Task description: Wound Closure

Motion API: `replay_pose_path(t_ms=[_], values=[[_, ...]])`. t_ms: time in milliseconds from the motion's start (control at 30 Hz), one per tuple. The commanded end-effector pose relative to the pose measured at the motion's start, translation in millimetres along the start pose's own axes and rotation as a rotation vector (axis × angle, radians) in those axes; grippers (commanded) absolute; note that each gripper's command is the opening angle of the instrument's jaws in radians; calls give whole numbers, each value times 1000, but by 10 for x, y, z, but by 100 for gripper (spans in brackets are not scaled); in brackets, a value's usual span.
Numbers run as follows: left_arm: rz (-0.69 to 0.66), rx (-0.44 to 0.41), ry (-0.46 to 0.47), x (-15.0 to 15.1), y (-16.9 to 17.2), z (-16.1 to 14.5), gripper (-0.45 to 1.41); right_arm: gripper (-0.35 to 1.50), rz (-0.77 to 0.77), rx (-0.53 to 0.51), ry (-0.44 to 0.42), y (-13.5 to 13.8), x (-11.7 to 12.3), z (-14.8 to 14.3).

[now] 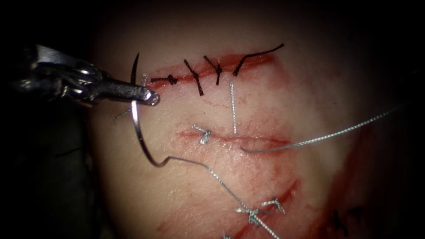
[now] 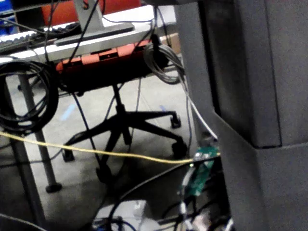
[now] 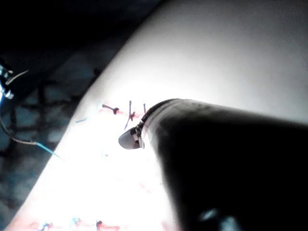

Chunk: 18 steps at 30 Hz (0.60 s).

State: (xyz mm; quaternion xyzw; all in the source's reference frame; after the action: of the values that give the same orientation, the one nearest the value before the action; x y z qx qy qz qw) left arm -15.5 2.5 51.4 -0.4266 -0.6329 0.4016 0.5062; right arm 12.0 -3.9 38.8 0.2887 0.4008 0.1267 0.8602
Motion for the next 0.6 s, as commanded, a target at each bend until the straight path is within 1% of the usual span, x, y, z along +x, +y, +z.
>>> replay_pose_path(t_ms=[33,100,167,200,233,367,433,500,567,600], values=[[22,31,-22,0,-10,2,-45,128,-15,15,-15,0,-7,26],[43,120,-77,-5,-21,-3,-45,130,-29,18,-21,0,-13,40],[57,221,-132,-12,-31,-10,-45,128,-30,14,-23,4,-14,51],[66,306,-170,-17,-38,-15,-45,128,-29,10,-22,7,-12,54],[109,454,-243,-24,-50,-25,-45,126,-20,3,-21,14,-6,60],[175,675,-364,-29,-65,-50,-45,126,-1,1,-10,24,12,61],[196,743,-405,-29,-67,-62,-45,126,14,-6,5,25,22,56],[210,792,-436,-29,-67,-73,-45,125,6,-22,17,25,30,51],[222,808,-451,-28,-67,-77,-45,125,-9,-29,26,25,37,48],[261,799,-472,-29,-68,-78,-45,125,-18,-28,34,25,45,46]])
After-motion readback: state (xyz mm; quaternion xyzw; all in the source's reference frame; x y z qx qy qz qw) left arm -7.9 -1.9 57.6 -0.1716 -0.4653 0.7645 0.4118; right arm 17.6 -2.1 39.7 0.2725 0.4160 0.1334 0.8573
